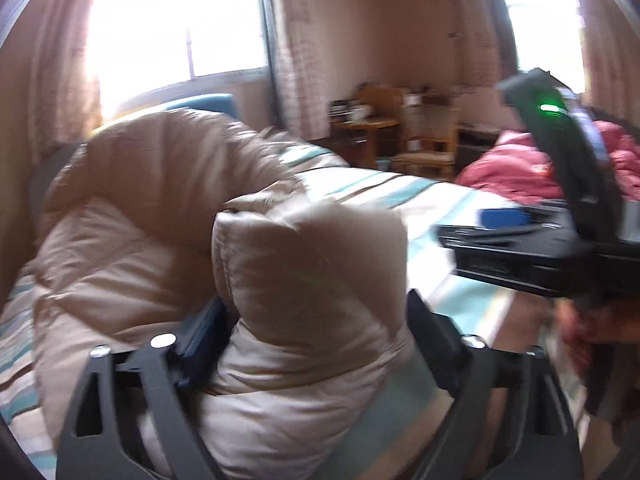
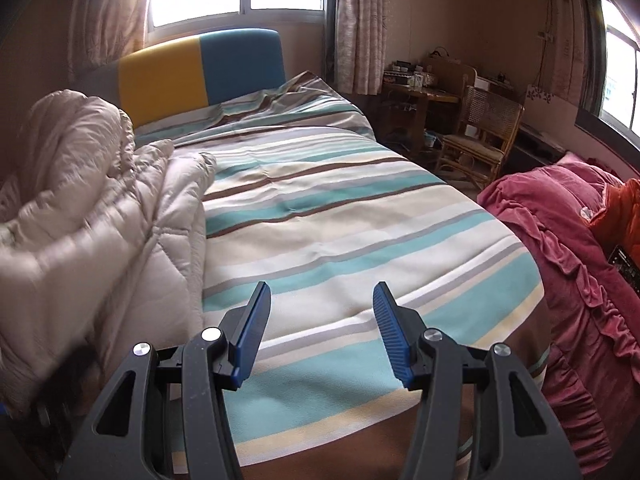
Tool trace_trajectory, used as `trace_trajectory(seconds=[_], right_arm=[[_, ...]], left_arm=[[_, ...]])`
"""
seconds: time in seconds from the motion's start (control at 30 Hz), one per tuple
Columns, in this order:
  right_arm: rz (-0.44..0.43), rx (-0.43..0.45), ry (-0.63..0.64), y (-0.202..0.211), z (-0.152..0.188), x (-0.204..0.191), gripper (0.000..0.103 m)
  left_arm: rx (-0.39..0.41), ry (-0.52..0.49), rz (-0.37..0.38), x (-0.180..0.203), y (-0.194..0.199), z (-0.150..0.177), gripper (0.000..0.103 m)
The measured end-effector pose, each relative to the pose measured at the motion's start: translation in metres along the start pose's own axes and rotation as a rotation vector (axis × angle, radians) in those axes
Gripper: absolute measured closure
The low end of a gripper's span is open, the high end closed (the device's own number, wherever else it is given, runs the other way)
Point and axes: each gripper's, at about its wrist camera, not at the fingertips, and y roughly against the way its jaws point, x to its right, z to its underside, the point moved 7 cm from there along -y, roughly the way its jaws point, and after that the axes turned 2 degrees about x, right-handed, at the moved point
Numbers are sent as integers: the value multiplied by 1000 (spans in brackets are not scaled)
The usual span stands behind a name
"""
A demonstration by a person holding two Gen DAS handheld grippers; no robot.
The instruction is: Fold large clothes
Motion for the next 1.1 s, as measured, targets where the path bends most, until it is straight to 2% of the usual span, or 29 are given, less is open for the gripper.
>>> trace_trajectory(seconds=[0.17,0.23,0.33,0.4,0.47,0.53,0.6,0.63,0.7,0.77,0.83,0.87,0.9,0.93,0.97,1.0,1.1], right_arm=[[-78,25,-15,8,-9,-13,50],[-93,42,-4,12,-14,-20,50],[-106,58,14,16,-18,-28,50],[-122,64,7,19,-21,-30,50],[-140,75,-5,22,-25,-33,50],[-164,88,-19,25,-32,-36,50],[-219,118,-40,36,-42,-43,50],[-256,137,-45,43,-47,-47,50],[-360,167,-35,58,-56,-60,51],[-474,172,-7,70,-59,-78,51],[-600,127,21,75,-56,-99,51],[-611,99,35,71,-53,-105,54],[-605,52,56,64,-47,-111,63],[-595,10,66,54,-42,-112,75],[-583,-21,64,47,-37,-110,79],[-566,-54,53,38,-32,-104,83],[-538,-114,-2,22,-16,-77,84]], left_arm=[[25,91,101,-11,14,0,16],[43,142,141,-16,25,0,21],[70,276,244,-25,48,0,22],[121,322,249,-33,73,0,22],[159,353,169,-51,88,2,22],[185,471,34,-92,97,9,22],[205,607,-166,-143,109,25,22],[195,664,-260,-166,113,36,22],[170,766,-368,-198,115,54,22],[100,845,-454,-226,108,78,23],[23,829,-455,-233,91,89,25],[-6,808,-434,-231,82,90,31],[-27,786,-394,-224,70,87,32],[-43,772,-367,-220,58,80,38],[-48,760,-351,-215,51,76,42],[-43,746,-342,-211,46,68,44],[-54,655,-324,-186,29,42,49]])
